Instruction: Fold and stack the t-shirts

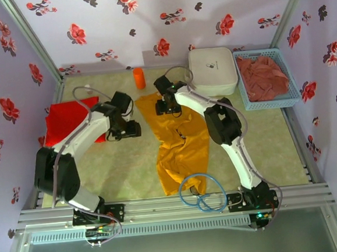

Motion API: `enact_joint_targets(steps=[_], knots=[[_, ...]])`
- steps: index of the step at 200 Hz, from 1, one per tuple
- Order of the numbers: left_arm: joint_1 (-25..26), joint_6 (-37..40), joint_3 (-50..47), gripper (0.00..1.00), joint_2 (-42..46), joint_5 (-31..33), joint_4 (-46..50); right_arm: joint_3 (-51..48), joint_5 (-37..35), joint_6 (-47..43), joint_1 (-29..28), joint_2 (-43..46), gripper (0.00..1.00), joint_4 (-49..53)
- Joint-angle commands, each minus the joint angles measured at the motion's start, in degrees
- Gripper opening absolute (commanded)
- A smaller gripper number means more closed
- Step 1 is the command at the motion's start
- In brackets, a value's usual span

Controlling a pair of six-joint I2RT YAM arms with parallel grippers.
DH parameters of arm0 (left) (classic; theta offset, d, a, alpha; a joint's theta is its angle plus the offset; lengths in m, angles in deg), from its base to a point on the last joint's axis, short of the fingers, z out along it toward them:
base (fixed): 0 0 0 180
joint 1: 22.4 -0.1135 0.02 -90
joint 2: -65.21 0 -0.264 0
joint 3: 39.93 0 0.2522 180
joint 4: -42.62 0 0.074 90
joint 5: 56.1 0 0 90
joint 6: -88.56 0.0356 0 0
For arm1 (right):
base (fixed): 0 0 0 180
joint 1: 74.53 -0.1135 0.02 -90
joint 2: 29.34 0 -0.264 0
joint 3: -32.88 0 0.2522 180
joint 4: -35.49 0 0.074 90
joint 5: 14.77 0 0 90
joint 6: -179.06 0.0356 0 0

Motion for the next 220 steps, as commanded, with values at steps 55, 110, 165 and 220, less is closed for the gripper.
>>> enact_joint_targets(steps=[55,110,165,220], knots=[[-1.6,-4.4,-10.6,0.52,10.1,1.5,-2.8,11.9,5.3,9.2,6.7,-10.1,0.59,0.2],[-1.5,-5.0,-11.6,0.52,10.3,0.9,-3.7,17.5,7.2,13.0,8.2,-14.0,0.60,-3.9],[-0.7,-9.0,-17.1,0.52,9.9,-7.2,-11.2,20.4,7.7,16.9,8.3,-16.1,0.61,-11.6],[2.8,-14.3,-23.3,0.55,8.7,-14.6,-19.6,21.3,7.6,16.8,8.5,-14.1,0.63,-15.7]])
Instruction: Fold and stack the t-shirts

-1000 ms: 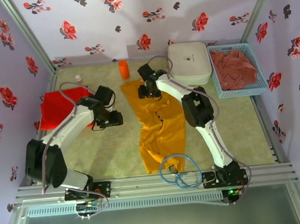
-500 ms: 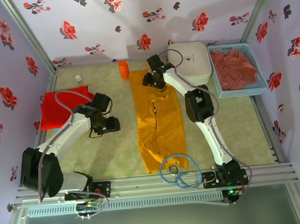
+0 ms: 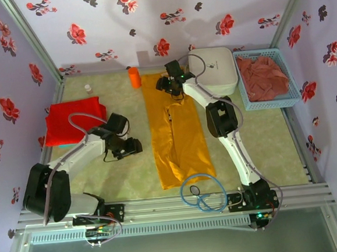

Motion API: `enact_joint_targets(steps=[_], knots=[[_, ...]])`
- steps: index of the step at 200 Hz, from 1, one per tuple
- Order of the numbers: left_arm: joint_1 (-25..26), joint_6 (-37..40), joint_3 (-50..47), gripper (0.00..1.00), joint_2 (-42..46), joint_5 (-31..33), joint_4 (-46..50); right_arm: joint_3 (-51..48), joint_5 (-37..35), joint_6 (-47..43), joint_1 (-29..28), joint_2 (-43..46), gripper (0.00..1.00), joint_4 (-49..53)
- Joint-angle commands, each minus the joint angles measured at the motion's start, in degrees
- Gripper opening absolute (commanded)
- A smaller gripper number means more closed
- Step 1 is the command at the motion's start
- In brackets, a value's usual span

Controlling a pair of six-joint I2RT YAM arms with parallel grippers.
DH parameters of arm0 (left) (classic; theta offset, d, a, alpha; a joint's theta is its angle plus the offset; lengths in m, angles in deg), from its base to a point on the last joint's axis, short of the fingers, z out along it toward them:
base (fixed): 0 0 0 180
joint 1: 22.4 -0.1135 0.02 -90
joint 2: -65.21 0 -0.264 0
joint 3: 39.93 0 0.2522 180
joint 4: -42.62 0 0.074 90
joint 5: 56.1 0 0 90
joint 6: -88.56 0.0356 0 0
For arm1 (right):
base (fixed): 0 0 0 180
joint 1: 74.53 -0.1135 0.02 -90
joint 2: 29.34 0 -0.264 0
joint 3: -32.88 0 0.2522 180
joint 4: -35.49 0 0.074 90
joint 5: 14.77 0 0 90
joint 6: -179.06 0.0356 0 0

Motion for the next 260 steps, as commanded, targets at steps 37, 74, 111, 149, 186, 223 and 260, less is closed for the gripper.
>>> enact_joint_targets(steps=[37,74,111,149,186,223,260], knots=[[7.7,-10.2,-4.9,0.56,-0.1,-6.7,-10.8,-0.3,0.8,-0.6,0.3,3.6,0.63,-2.5],[14.4,-17.1,-7.8,0.56,0.1,-7.7,-14.9,-3.3,0.7,-4.7,-0.1,10.2,0.67,2.2],[20.1,-23.6,-12.7,0.53,3.2,-7.5,-15.7,-13.6,-0.1,-9.1,-1.2,22.1,0.69,5.4],[25.1,-29.4,-15.9,0.55,5.8,-7.0,-18.1,-34.9,-2.4,-10.8,-1.3,38.4,0.69,9.1],[28.1,-31.8,-14.7,0.57,3.8,-6.3,-21.3,-56.7,-0.8,-11.3,-0.2,52.5,0.67,10.8],[30.3,-32.6,-11.6,0.53,-1.9,-6.0,-23.2,-70.5,-0.9,-10.3,1.6,61.4,0.62,15.6],[31.9,-30.5,-6.3,0.41,-6.6,-4.7,-17.5,-81.5,0.3,-9.9,2.2,68.6,0.58,19.7]])
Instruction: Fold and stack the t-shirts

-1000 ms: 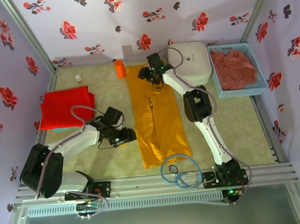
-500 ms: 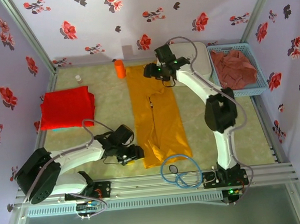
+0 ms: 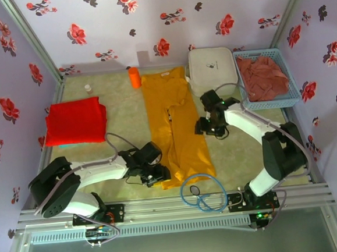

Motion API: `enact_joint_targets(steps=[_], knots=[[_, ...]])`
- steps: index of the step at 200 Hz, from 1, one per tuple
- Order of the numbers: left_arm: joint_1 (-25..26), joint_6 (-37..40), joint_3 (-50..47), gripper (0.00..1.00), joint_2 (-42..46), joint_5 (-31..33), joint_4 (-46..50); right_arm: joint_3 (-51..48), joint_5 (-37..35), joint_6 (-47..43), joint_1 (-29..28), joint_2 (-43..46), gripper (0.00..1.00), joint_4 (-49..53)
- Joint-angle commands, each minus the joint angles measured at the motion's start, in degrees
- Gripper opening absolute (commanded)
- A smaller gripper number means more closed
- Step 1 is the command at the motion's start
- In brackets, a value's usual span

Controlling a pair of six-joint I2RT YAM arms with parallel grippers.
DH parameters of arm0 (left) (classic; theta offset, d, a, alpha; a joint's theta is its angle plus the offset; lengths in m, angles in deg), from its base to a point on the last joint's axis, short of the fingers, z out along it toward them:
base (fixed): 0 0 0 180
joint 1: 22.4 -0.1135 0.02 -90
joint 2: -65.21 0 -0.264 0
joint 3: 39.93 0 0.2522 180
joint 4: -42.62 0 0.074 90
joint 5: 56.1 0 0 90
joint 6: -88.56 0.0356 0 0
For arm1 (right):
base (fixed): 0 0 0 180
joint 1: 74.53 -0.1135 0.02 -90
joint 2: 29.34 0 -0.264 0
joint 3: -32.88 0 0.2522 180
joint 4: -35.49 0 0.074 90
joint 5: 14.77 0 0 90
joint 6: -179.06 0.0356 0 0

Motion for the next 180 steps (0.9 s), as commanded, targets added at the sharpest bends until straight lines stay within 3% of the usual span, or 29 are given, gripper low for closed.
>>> enact_joint_targets(steps=[1,33,110,180], knots=[[1.1,0.4,3.5,0.41,-2.1,1.8,2.8,-4.9,0.9,0.3,0.3,5.2,0.58,4.9],[1.2,1.0,3.9,0.27,-2.0,2.7,6.0,-13.3,6.3,2.3,0.3,10.6,0.51,5.0],[1.2,1.2,3.7,0.26,-2.3,3.0,6.3,-24.2,16.4,6.7,0.3,15.1,0.44,1.0],[1.2,1.2,2.8,0.24,-2.7,3.2,4.9,-28.0,17.4,9.7,-0.6,14.7,0.40,-1.5]])
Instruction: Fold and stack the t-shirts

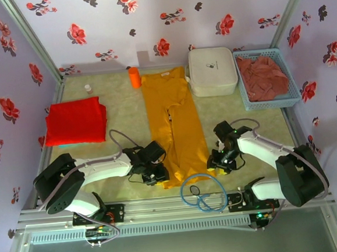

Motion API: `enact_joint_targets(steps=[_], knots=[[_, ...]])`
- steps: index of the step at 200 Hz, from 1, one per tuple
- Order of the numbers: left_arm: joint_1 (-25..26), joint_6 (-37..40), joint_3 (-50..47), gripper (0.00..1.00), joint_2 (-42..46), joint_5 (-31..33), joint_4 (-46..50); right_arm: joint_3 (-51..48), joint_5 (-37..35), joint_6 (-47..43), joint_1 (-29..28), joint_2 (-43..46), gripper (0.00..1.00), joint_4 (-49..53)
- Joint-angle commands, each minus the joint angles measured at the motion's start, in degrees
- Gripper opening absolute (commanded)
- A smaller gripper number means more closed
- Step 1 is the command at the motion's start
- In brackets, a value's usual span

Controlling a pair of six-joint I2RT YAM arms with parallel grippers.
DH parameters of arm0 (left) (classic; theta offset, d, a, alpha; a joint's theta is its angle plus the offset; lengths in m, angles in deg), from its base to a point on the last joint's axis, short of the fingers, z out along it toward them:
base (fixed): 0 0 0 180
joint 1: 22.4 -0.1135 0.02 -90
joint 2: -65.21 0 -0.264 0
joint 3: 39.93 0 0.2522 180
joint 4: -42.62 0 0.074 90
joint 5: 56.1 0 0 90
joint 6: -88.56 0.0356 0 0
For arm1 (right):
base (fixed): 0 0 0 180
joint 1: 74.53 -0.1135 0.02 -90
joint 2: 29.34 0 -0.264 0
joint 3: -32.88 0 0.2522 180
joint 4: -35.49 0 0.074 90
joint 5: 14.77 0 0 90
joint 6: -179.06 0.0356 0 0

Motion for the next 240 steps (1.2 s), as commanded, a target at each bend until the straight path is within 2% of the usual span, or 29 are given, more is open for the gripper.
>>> enact_joint_targets(steps=[1,37,71,80,101,129,240], knots=[[0.3,0.9,-0.2,0.24,-0.9,1.1,0.4,-1.7,1.4,2.3,-0.5,0.2,0.40,-2.0],[0.4,1.0,0.1,0.16,-0.8,1.8,0.1,-2.2,1.0,4.5,-1.6,-0.4,0.27,-7.2],[0.3,2.1,2.4,0.00,-0.9,3.6,2.6,-0.8,0.4,5.4,-1.9,-0.7,0.05,-9.8],[0.2,2.0,3.4,0.00,-0.6,5.0,4.2,0.3,-0.2,5.3,-1.9,-0.3,0.00,-9.0],[-0.7,3.3,6.0,0.00,1.1,8.6,8.2,2.9,-3.2,5.4,-1.9,1.7,0.00,-6.8],[-4.6,6.3,9.0,0.00,2.4,8.4,9.7,6.9,-6.5,6.4,-1.5,3.1,0.00,-6.3],[-17.1,22.2,26.0,0.00,2.7,5.2,21.7,22.6,-2.7,11.4,1.9,-0.6,0.00,-4.7]])
